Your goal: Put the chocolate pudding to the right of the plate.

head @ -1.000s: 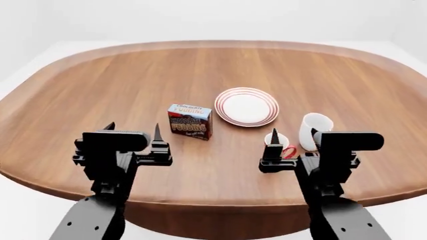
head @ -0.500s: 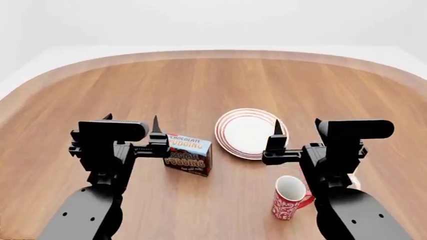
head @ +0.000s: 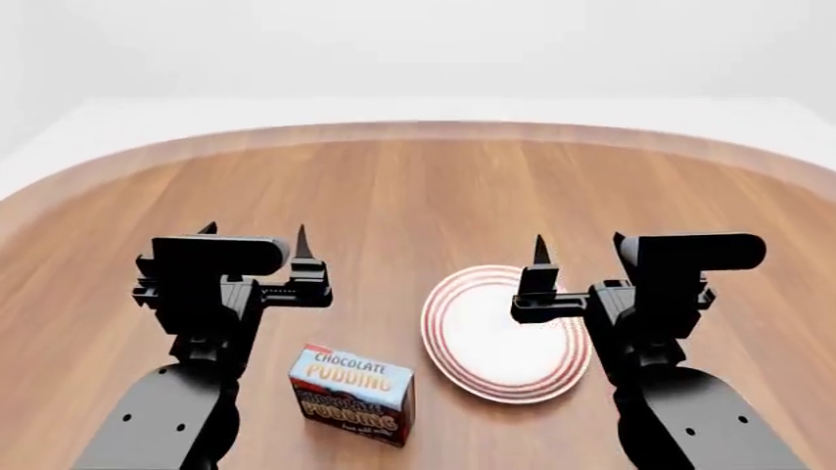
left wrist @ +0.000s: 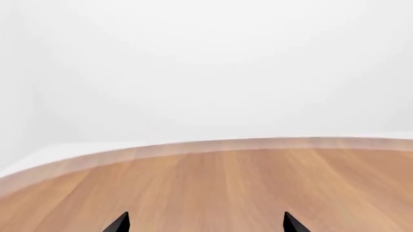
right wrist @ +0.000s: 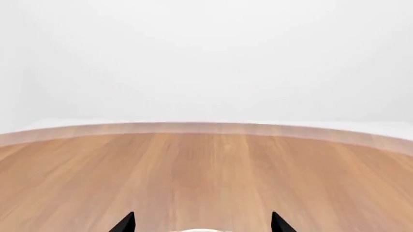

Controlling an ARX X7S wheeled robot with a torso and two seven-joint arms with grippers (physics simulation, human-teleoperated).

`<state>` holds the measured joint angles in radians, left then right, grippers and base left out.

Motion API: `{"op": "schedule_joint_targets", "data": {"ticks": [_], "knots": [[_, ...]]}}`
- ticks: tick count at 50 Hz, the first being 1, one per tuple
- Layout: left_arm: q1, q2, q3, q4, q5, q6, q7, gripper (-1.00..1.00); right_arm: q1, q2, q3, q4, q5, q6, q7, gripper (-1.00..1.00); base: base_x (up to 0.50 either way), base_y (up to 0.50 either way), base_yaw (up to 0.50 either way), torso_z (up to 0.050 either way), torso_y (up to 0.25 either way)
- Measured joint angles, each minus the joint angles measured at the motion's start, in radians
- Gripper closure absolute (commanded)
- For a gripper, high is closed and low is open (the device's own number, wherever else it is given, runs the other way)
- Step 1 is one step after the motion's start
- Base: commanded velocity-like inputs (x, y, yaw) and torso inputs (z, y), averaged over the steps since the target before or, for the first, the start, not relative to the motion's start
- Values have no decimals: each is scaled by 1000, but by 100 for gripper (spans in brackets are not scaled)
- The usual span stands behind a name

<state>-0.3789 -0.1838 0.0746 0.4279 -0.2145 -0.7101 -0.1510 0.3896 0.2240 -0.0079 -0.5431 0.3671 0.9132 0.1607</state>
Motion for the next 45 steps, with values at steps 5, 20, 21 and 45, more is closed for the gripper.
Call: {"op": "schedule_joint_targets", "data": {"ticks": [5,20,21,45], "knots": [[-1,-1,2,-3,-2,3,-3,-100,-1,2,-1,2,2,-3,1,-100,500,0,0,0,0],[-1,-6,6,-8,-8,11,-13,-100,-16,6,-7,19,4,-32,2,-100,367,0,0,0,1],[0,-6,6,-8,-8,12,-13,-100,-16,6,-7,19,4,-33,2,-100,0,0,0,0,0],[1,-19,12,-2,-19,12,-27,-100,17,67,-23,-128,69,167,9,-100,0,0,0,0,0]]}}
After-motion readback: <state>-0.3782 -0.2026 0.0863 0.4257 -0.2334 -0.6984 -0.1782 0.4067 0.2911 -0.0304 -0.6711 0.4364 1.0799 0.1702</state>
